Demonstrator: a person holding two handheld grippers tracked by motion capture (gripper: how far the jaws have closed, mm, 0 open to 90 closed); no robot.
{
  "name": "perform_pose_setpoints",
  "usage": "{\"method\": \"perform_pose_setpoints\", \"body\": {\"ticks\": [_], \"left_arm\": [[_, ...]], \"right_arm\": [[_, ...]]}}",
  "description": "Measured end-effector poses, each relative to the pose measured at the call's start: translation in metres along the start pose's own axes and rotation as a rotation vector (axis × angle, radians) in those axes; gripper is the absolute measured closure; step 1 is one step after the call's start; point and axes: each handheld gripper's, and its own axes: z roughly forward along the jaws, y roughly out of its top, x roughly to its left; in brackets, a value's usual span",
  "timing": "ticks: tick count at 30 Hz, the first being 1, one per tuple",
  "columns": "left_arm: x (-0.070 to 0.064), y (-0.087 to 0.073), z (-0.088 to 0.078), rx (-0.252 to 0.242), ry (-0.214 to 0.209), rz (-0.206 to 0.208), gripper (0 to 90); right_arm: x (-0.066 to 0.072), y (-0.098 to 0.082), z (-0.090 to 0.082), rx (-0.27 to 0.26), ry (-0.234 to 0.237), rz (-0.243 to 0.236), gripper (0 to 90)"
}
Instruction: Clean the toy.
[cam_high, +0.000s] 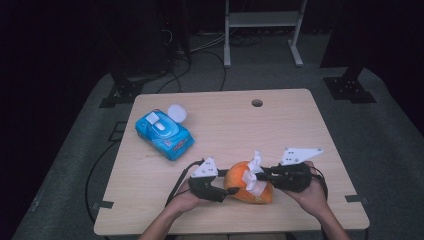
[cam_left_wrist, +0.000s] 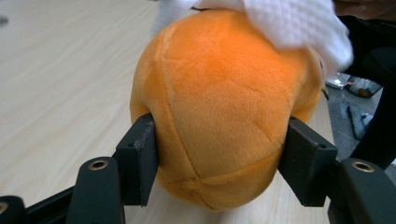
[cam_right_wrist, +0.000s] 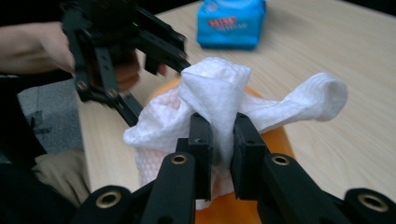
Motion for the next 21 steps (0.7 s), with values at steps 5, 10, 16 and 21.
{"method": "perform_pose_setpoints", "body": {"ticks": [5, 10, 16, 21], "left_arm": [[-0.016, 0.008, 0.006, 0.020, 0.016, 0.087, 35.5], [-0.010, 0.004, 0.005, 0.021, 0.013, 0.077, 35.5], [-0.006, 0.002, 0.004, 0.016, 0.006, 0.053, 35.1], [-0.013, 0.007, 0.006, 0.019, 0.017, 0.079, 35.1]], "right_arm": [[0.023, 0.011, 0.015, 0.022, 0.018, -0.080, 79.5], [0.020, 0.010, 0.013, 0.030, -0.008, -0.084, 79.6], [-0.007, -0.005, -0.005, 0.023, -0.046, 0.010, 79.5], [0.000, 0.000, -0.003, 0.021, -0.055, -0.012, 79.5]]}}
